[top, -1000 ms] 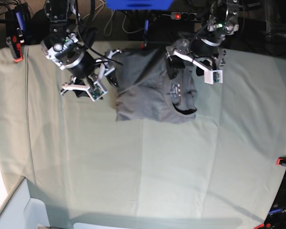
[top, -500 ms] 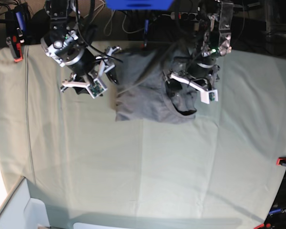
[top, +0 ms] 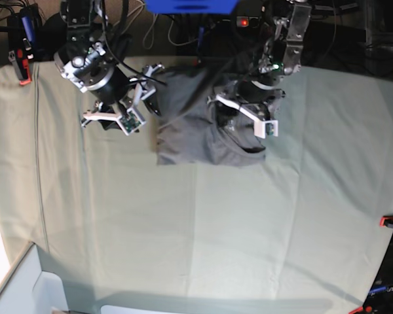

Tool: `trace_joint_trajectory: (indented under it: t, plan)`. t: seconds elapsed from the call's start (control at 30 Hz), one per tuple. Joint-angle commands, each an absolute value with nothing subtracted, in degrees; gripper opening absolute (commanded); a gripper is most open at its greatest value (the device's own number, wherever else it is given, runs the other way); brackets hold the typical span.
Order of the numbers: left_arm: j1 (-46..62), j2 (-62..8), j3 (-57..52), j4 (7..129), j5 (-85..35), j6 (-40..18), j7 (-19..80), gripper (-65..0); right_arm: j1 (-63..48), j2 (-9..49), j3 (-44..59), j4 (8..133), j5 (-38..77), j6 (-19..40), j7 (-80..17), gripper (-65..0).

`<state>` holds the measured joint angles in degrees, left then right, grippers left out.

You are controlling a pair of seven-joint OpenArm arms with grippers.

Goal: Layout the t-shirt on the table in an organized manner, then fold the t-shirt properly
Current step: 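Fold the bundle over with both grippers toward the right gripper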

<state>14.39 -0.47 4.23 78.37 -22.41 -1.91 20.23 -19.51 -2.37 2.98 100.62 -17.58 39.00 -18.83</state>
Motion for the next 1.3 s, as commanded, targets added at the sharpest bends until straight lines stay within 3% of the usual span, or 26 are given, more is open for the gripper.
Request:
trace_joint_trajectory:
  t: [0.0, 0.1, 0.47, 0.83, 1.0, 1.27]
  plan:
    - [15.0, -0.3, 4.5, 78.5, -23.0, -2.3, 23.1, -45.2, -19.1, -2.4, 2.9, 101.8, -16.7, 40.0, -17.5, -36.4]
    - [14.0, -0.6, 4.6, 78.5, -23.0, -2.3, 23.1, -65.0, -19.1, -2.4, 2.9, 101.8, -16.7, 40.0, -17.5, -36.4]
    - [4.5, -6.4, 8.9, 76.8, -22.6, -2.4, 23.2, -65.0, -18.2, 0.7, 3.1, 101.5, -16.7, 40.0, -17.5, -36.4]
    - [-22.2, -9.4, 44.6, 60.7, -22.3, -2.4, 22.6, -65.0, -14.5, 0.1, 9.4, 101.3, -16.7, 40.0, -17.5, -36.4]
    - [-31.9, -6.3, 58.2, 57.4, -22.3, -2.4, 22.5, -65.0, -12.4, 0.3, 14.5, 98.3, -16.7, 40.0, -17.5, -36.4]
    - [-38.8, 1.8, 70.5, 50.3, -22.2, -2.4, 22.5, -64.9, -8.8, 0.3, 24.3, 96.2, -16.7, 40.0, -17.4, -36.5]
